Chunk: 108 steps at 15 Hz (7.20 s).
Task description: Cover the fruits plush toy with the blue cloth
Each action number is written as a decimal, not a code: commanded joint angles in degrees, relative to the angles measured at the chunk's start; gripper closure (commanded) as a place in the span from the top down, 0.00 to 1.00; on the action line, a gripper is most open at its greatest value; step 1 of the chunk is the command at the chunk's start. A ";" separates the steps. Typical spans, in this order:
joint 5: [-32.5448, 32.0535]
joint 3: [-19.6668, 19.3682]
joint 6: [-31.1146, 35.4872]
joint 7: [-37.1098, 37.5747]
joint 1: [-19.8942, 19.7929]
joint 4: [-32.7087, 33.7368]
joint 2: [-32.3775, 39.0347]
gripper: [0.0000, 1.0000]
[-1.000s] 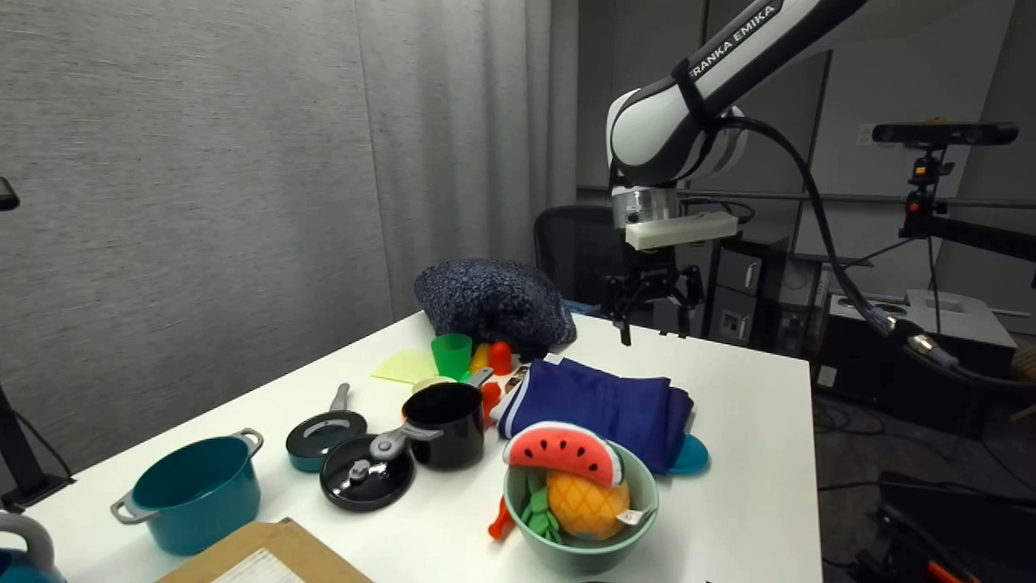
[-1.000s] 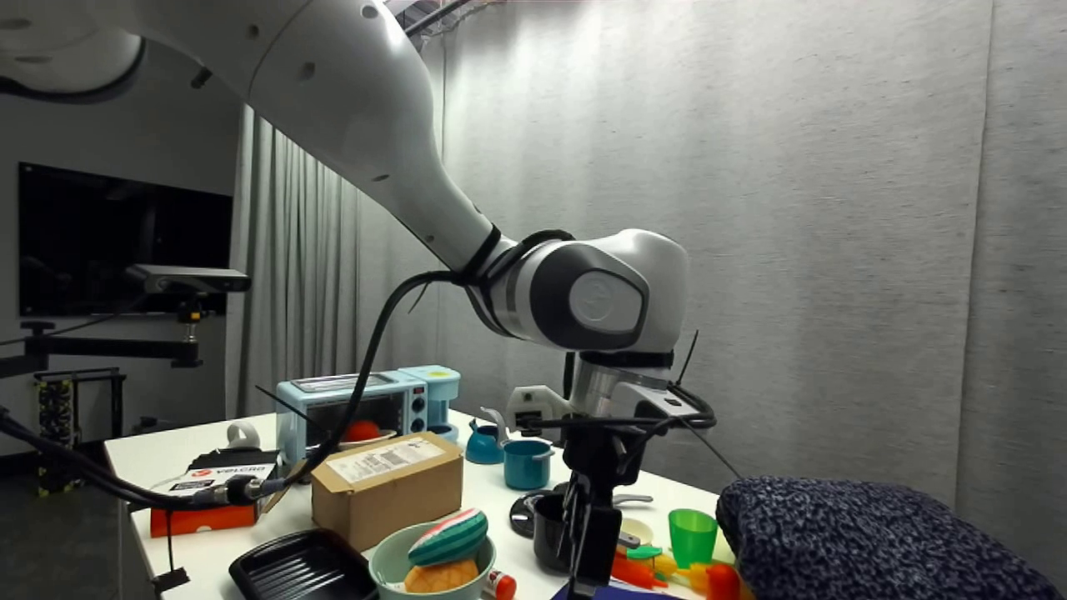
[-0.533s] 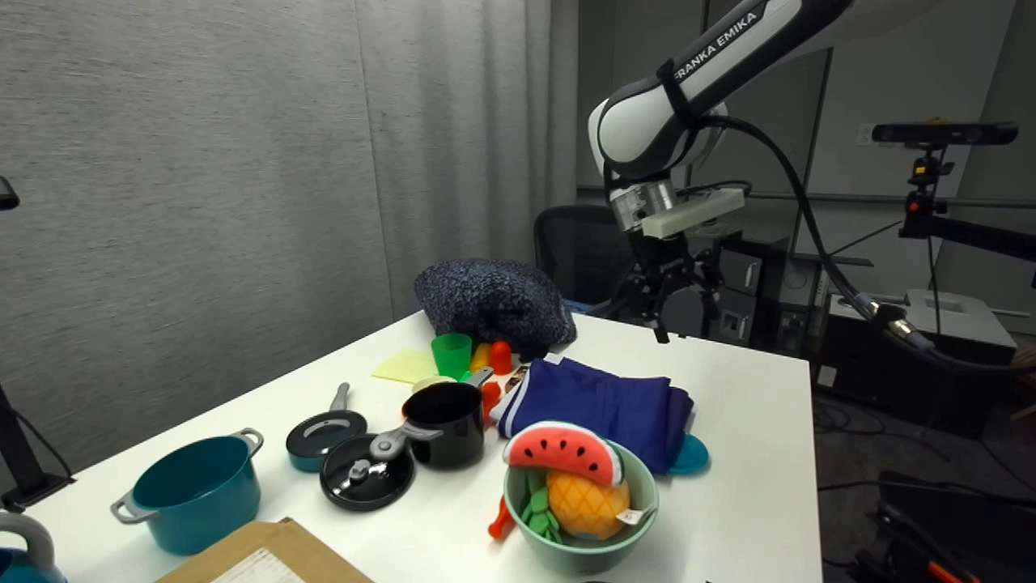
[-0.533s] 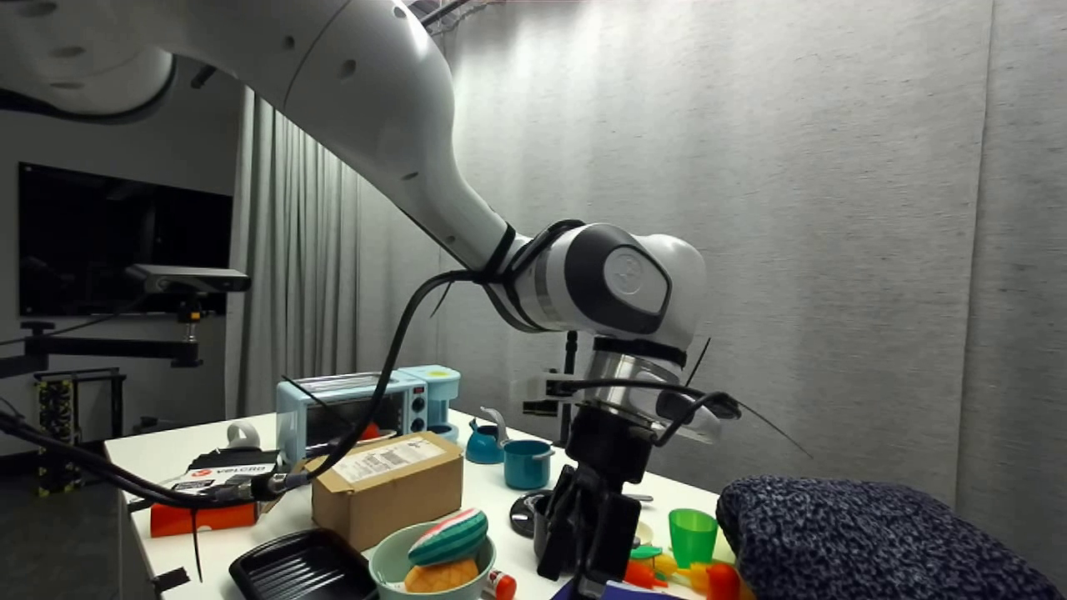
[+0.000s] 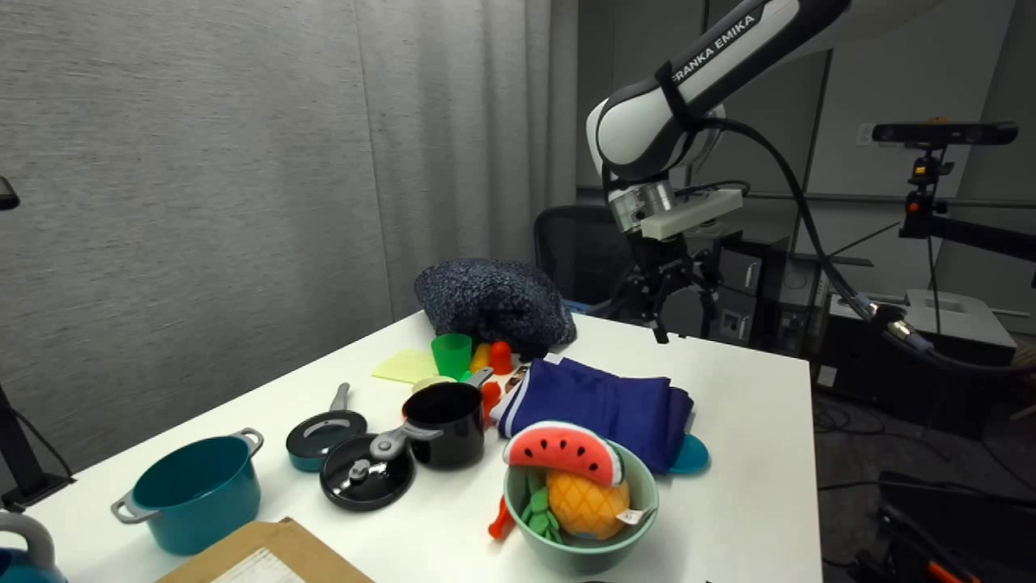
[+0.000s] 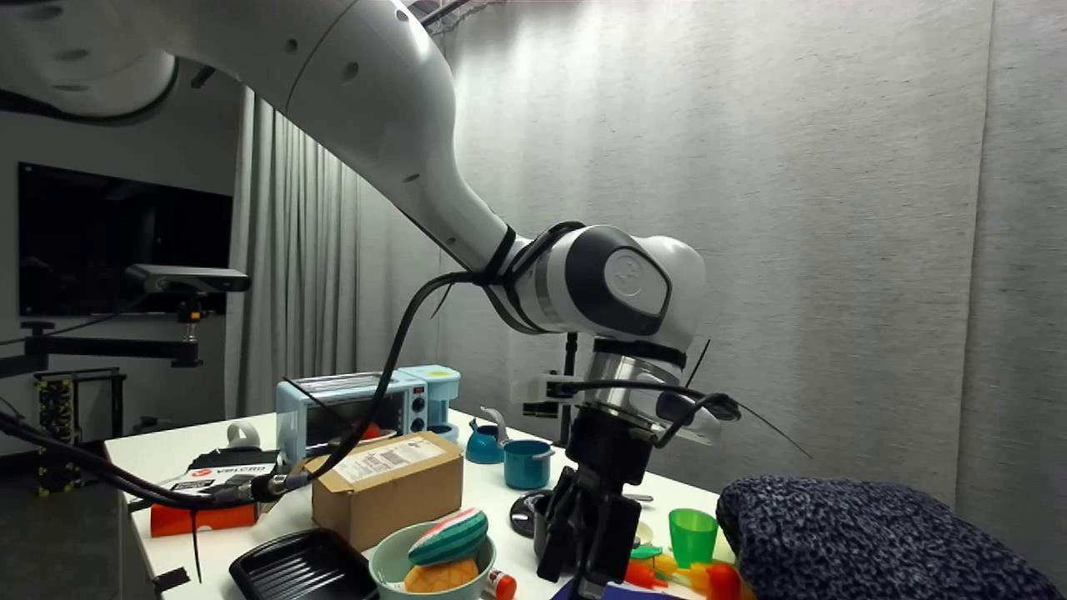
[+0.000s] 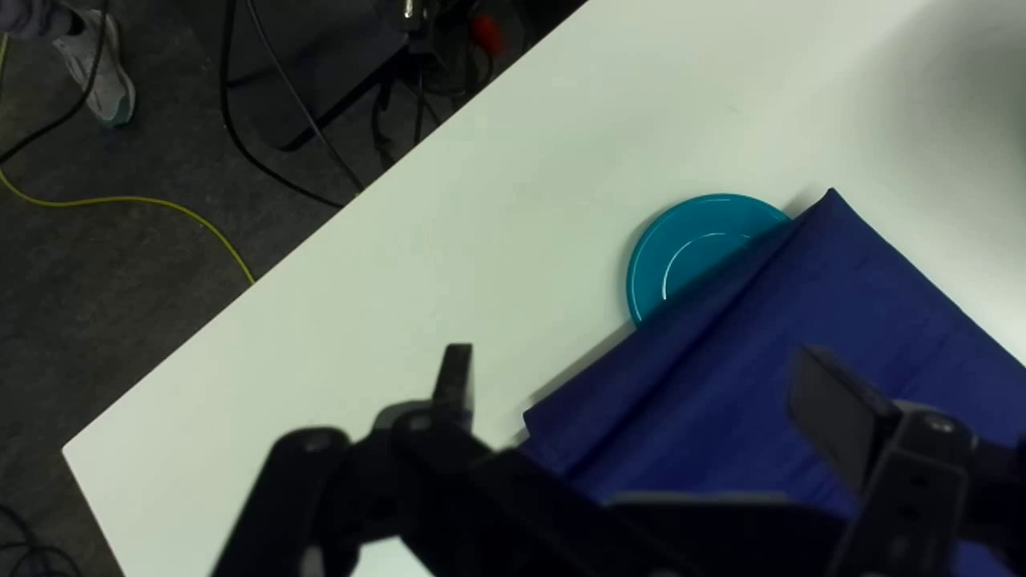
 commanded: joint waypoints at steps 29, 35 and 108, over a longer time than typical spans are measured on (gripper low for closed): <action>8.32 2.36 21.16 -13.02 -7.29 18.57 27.08 0.66; 9.15 2.09 18.76 -15.71 -9.39 21.33 25.84 0.18; 0.56 0.03 12.86 -23.99 -7.45 16.98 16.70 0.02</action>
